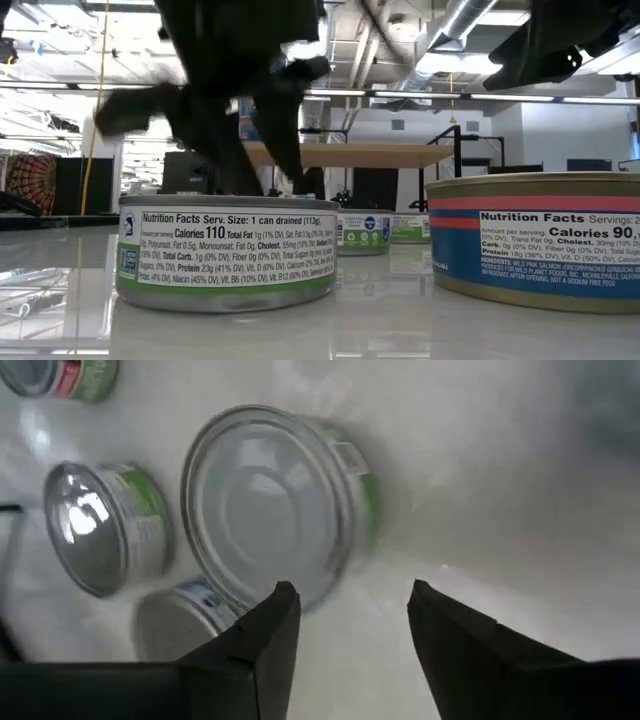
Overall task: Stack canned seafood by type on shelf
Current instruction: Put the green tuna can on the shelf
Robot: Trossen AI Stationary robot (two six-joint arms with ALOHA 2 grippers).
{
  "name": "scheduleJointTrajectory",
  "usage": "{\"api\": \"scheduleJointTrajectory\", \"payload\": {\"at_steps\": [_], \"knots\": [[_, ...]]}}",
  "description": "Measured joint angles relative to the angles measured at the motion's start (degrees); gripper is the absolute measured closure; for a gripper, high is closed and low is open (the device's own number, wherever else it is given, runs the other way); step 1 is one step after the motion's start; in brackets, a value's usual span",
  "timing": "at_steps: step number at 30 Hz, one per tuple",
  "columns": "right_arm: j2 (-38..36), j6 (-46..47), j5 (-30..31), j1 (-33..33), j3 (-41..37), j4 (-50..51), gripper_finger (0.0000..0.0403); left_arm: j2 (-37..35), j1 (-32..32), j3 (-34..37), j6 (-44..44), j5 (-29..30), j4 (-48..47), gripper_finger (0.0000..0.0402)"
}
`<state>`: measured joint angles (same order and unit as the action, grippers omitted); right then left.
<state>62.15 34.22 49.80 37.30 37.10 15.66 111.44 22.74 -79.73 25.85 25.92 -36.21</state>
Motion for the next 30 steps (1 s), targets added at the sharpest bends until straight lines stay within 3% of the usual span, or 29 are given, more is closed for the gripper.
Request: {"api": "scheduleJointTrajectory", "payload": {"at_steps": [4,8,14,30], "knots": [[0.0,0.3,0.0,0.1,0.0,-0.5,0.0072,3.1,-0.3,0.0,6.6,4.4,4.0,0.0246],[0.0,0.8,-0.5,0.2,0.0,-1.5,0.0072,4.1,-0.6,0.0,11.1,3.7,3.9,0.0283],[2.4,4.0,-4.2,-0.2,0.0,-1.8,0.0072,3.7,-1.5,-0.2,12.7,0.6,4.2,0.0386],[25.3,-3.6,-16.9,-15.6,0.0,-24.1,0.0072,3.7,-1.9,-0.1,8.9,-0.5,4.4,0.0401]]}}
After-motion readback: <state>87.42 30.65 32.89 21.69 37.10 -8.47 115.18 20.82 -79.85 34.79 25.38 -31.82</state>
